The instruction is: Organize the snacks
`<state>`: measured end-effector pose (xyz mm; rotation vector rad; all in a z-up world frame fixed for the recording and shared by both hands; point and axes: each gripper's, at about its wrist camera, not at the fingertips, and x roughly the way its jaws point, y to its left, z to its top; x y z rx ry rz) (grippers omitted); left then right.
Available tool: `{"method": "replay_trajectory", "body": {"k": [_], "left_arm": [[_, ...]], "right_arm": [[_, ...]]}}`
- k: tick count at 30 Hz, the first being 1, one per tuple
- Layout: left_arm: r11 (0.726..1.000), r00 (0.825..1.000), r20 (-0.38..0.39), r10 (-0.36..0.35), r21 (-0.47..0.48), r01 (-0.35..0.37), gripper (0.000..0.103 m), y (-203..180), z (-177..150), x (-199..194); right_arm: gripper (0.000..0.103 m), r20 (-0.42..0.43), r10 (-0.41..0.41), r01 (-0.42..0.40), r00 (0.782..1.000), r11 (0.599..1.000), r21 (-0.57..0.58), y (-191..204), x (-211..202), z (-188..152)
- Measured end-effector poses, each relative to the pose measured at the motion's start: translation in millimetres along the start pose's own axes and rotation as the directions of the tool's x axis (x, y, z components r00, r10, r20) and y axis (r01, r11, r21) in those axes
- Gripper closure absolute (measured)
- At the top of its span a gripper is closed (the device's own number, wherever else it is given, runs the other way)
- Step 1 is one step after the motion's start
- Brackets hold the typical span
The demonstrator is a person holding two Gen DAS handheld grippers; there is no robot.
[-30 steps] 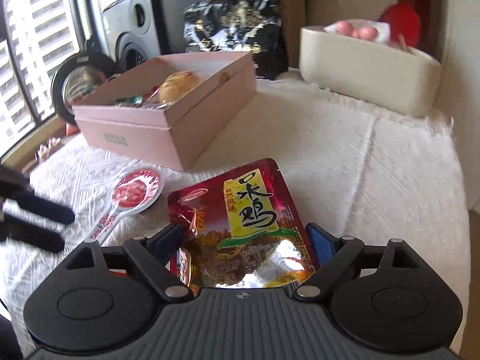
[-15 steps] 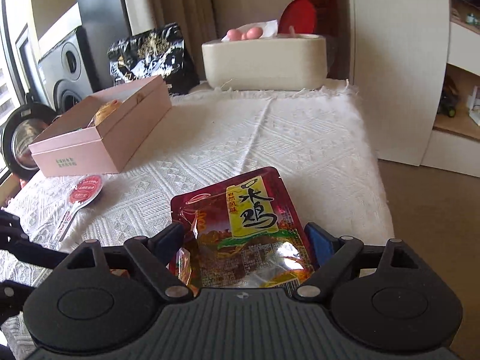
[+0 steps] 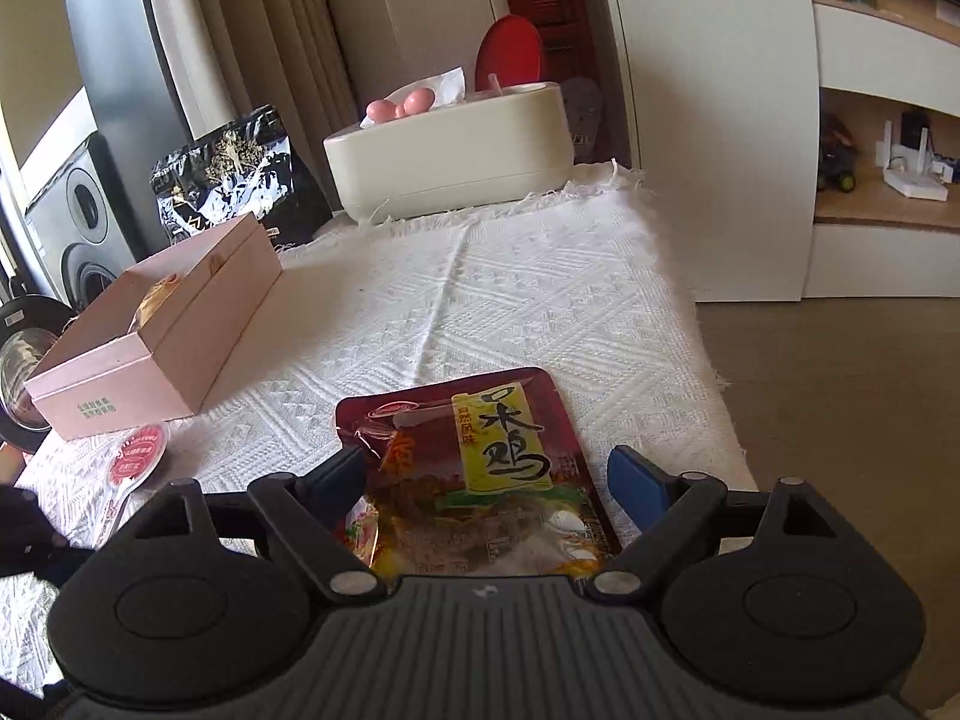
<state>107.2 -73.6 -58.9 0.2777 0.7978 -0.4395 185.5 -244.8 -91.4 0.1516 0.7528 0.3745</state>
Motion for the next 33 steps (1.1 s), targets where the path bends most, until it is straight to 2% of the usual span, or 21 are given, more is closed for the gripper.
{"method": "replay_trajectory", "body": {"k": [2,9,15,18,26,29,33], "left_arm": [[1.000,1.000,-0.002,0.009,-0.024,-0.009,0.030,6,1,6],[0.996,1.000,-0.023,0.017,-0.092,-0.020,0.035,10,-1,-2],[0.989,1.000,-0.028,0.007,-0.144,-0.011,0.029,17,-5,-1],[0.991,1.000,-0.022,0.001,-0.136,-0.004,0.033,15,-5,-2],[0.992,1.000,-0.019,-0.012,-0.124,0.009,0.026,6,-9,4],[0.992,0.999,-0.029,-0.020,-0.127,0.016,0.026,6,-11,8],[0.993,1.000,-0.005,-0.012,-0.118,0.012,0.026,4,-14,10]], "right_arm": [[0.015,0.000,-0.002,0.002,1.000,1.000,0.000,0,0,0],[0.015,-0.002,-0.004,0.004,1.000,1.000,-0.003,1,1,0],[0.015,-0.003,-0.005,0.005,1.000,1.000,-0.003,2,2,-1],[0.015,-0.003,-0.005,0.005,1.000,1.000,-0.005,1,1,-1],[0.013,-0.006,-0.007,0.007,1.000,1.000,-0.011,2,1,-2],[0.012,-0.011,-0.009,0.009,1.000,1.000,-0.022,4,2,-2],[0.011,-0.016,-0.010,0.009,1.000,0.999,-0.032,5,3,-2]]}}
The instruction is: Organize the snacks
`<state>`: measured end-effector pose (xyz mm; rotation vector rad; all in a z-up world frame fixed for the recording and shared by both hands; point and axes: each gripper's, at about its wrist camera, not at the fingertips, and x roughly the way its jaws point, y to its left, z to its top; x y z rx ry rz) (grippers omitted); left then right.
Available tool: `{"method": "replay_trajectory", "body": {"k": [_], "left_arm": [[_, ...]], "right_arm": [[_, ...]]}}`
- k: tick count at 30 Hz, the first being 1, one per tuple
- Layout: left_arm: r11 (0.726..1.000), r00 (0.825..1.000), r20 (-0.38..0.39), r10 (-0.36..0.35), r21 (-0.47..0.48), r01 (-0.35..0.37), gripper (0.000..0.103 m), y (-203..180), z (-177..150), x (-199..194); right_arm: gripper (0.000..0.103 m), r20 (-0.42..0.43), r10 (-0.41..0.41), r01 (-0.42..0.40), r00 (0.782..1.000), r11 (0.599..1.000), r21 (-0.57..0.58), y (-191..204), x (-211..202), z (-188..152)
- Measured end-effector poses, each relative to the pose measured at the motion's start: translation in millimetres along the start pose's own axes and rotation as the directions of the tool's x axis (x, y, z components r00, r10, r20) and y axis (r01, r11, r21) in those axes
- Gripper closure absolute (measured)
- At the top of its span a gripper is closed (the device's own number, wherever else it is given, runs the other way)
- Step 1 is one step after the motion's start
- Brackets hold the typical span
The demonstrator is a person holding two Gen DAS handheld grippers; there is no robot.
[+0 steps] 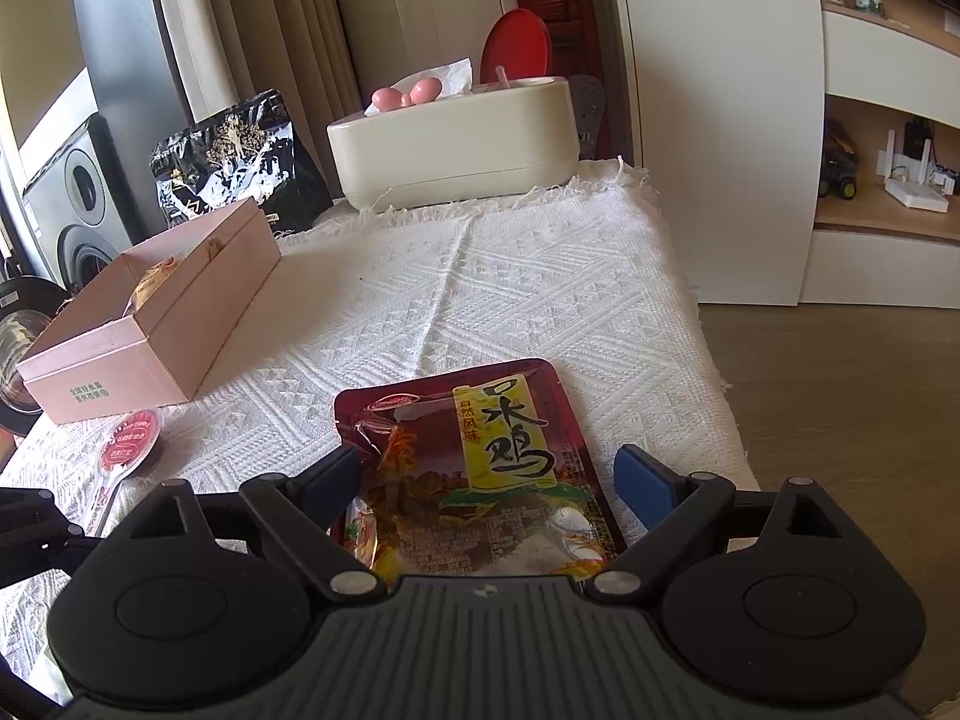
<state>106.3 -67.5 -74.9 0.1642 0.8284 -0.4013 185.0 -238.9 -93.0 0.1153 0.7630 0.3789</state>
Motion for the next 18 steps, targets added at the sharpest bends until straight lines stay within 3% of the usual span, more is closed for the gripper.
{"method": "replay_trajectory", "body": {"k": [5,9,18], "left_arm": [[1.000,1.000,0.008,-0.001,0.008,0.001,0.026,-0.1,-0.5,-0.1],[1.000,1.000,0.006,0.004,0.012,-0.004,0.026,-1.1,-0.7,-0.7],[0.999,1.000,0.016,-0.017,-0.035,0.018,0.027,5.7,-1.7,-4.2]], "right_arm": [[0.009,-0.004,0.009,-0.009,1.000,1.000,-0.002,-0.3,0.4,0.5],[0.000,-0.023,0.047,-0.047,0.999,0.999,-0.007,-1.9,1.8,1.8],[0.000,-0.065,0.076,-0.082,0.995,0.992,-0.095,6.5,2.3,1.5]]}}
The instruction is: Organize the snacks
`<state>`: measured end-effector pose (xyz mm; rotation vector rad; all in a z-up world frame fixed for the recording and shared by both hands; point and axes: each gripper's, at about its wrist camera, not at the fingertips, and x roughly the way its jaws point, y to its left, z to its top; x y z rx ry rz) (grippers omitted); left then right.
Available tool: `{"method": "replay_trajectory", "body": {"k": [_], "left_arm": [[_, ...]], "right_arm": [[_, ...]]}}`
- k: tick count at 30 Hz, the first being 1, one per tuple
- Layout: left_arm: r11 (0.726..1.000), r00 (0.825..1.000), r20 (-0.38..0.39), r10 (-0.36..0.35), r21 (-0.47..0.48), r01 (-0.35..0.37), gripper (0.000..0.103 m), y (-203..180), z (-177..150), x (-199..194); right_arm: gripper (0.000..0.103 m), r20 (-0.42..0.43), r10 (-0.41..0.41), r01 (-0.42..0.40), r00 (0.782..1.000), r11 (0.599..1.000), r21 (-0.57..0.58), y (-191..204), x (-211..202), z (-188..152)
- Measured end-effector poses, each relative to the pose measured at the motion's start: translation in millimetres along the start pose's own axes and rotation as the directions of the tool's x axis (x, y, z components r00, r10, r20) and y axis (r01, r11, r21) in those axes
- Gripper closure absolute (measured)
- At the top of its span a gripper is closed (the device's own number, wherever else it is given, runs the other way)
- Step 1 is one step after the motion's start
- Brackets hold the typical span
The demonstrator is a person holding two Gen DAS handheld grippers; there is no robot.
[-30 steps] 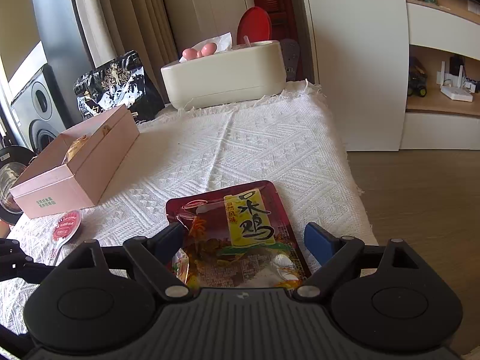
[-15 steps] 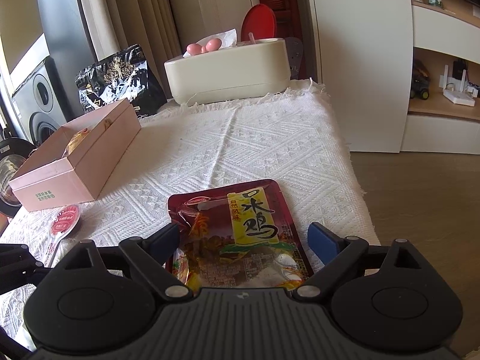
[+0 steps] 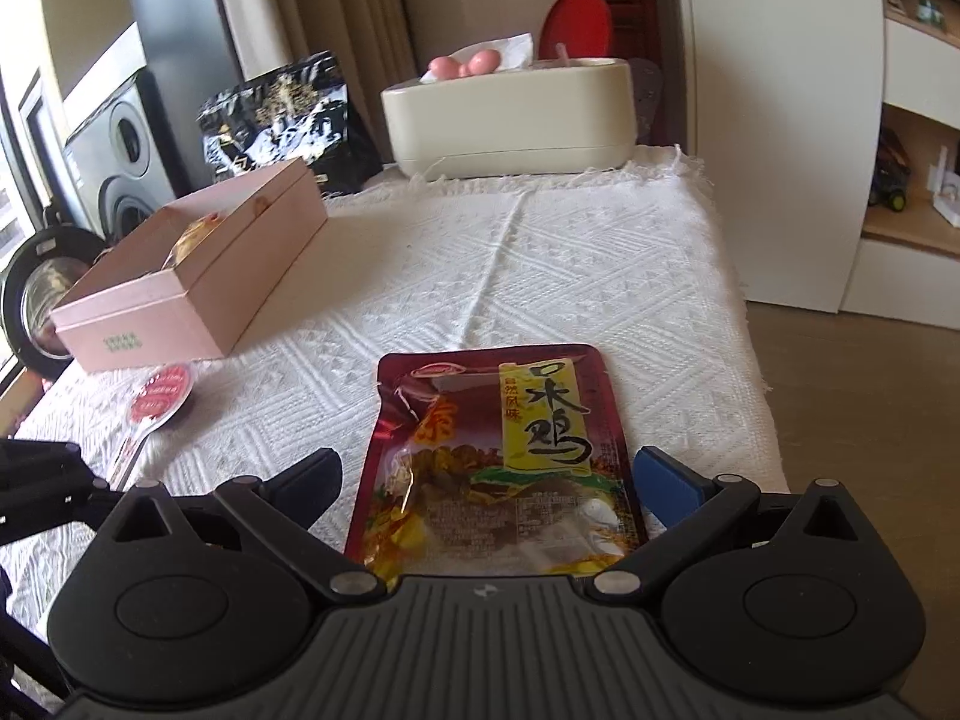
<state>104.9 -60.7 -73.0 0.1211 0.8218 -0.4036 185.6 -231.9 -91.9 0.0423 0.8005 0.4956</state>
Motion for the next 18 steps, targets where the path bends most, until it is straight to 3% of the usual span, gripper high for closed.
{"method": "replay_trajectory", "body": {"k": [5,13,18], "left_arm": [[0.999,1.000,0.011,-0.015,-0.038,0.015,0.027,3,-2,-3],[1.000,1.000,0.020,0.006,-0.006,-0.006,0.027,-2,-5,-2],[1.000,0.999,0.039,0.014,0.000,-0.014,0.027,-5,-9,-3]], "right_arm": [[0.000,-0.004,-0.030,0.030,1.000,0.999,-0.029,7,1,-1],[0.000,0.010,-0.069,0.069,0.998,0.997,-0.045,11,4,10],[0.001,-0.026,-0.084,0.083,0.996,0.996,-0.028,7,11,10]]}}
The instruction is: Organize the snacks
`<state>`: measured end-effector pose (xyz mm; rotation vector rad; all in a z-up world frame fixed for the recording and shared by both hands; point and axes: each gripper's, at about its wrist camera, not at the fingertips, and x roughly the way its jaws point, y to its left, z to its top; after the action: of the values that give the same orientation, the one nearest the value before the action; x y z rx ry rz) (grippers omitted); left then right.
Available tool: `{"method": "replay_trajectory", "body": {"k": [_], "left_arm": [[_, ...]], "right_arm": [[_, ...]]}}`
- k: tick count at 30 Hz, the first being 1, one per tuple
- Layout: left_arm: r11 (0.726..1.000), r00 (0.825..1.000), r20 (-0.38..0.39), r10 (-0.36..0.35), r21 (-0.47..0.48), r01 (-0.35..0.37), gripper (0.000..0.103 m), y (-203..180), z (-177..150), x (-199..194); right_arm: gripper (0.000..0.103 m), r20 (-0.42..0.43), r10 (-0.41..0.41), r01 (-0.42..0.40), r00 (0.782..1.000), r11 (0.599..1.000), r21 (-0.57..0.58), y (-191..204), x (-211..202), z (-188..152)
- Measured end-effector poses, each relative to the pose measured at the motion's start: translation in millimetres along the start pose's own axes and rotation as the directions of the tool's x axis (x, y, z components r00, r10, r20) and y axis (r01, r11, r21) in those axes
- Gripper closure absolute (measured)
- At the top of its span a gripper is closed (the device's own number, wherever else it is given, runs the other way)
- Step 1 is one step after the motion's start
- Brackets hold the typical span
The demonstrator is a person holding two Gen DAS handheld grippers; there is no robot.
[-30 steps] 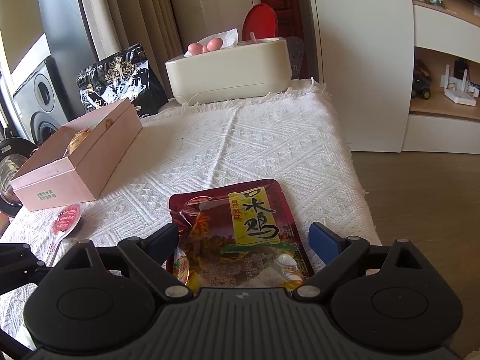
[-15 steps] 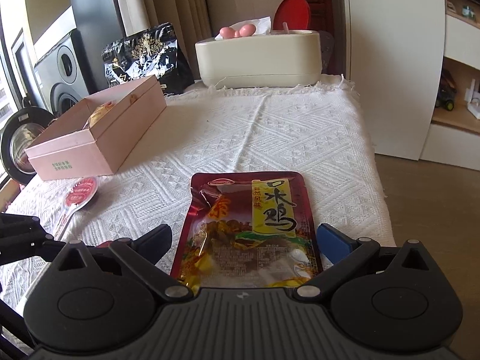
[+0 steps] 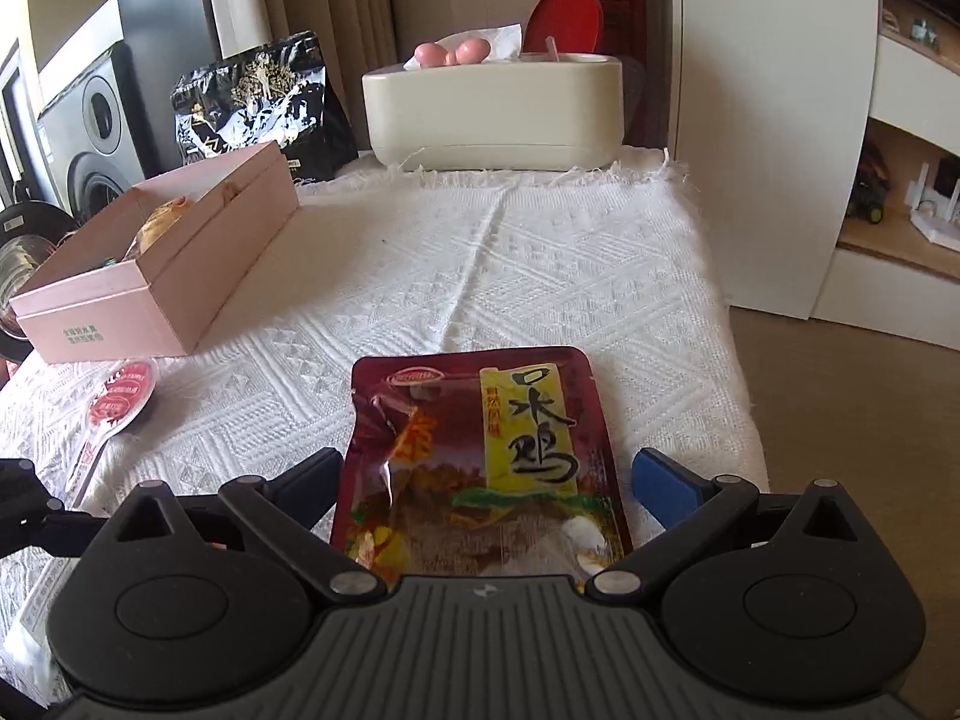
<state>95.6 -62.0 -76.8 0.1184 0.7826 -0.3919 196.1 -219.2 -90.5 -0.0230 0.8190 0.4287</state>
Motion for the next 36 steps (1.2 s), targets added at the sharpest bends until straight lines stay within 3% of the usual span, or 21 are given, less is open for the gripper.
{"method": "replay_trajectory", "body": {"k": [8,13,17,21,25,27,29,32,34,36], "left_arm": [[1.000,1.000,0.002,-0.008,-0.026,0.009,0.027,3,1,-2],[0.987,0.996,-0.005,-0.094,-0.130,0.092,0.028,16,2,-18],[0.988,0.994,0.021,-0.105,-0.113,0.107,0.028,16,-7,-52],[0.990,0.997,0.047,-0.062,-0.126,0.068,0.028,26,-22,-95],[0.989,0.992,0.113,0.059,-0.144,-0.042,0.028,51,-23,-140],[0.981,0.976,0.162,0.145,-0.150,-0.121,0.028,70,-12,-159],[0.966,0.947,0.230,0.223,-0.182,-0.183,0.028,93,5,-174],[0.947,0.921,0.309,0.239,-0.284,-0.150,0.028,144,33,-174],[0.921,0.920,0.318,0.229,-0.378,-0.098,0.028,185,49,-155],[0.899,0.920,0.306,0.244,-0.427,-0.097,0.027,217,61,-126]], "right_arm": [[0.029,0.021,0.027,-0.027,0.999,0.999,-0.028,6,-16,-5],[0.031,0.024,0.032,-0.031,0.999,0.999,-0.026,10,-40,-8],[0.031,0.043,0.080,-0.078,0.996,0.996,-0.038,21,-70,-6],[0.030,0.057,0.162,-0.155,0.985,0.982,-0.106,48,-100,-5],[0.030,0.083,0.281,-0.263,0.956,0.948,-0.181,85,-126,8],[0.030,0.114,0.316,-0.286,0.942,0.932,-0.222,103,-137,25],[0.030,0.163,0.339,-0.294,0.927,0.923,-0.248,117,-144,50],[0.030,0.256,0.358,-0.289,0.898,0.919,-0.269,133,-146,90],[0.030,0.288,0.334,-0.253,0.898,0.925,-0.282,146,-135,113],[0.030,0.290,0.310,-0.228,0.905,0.931,-0.285,156,-117,127]]}}
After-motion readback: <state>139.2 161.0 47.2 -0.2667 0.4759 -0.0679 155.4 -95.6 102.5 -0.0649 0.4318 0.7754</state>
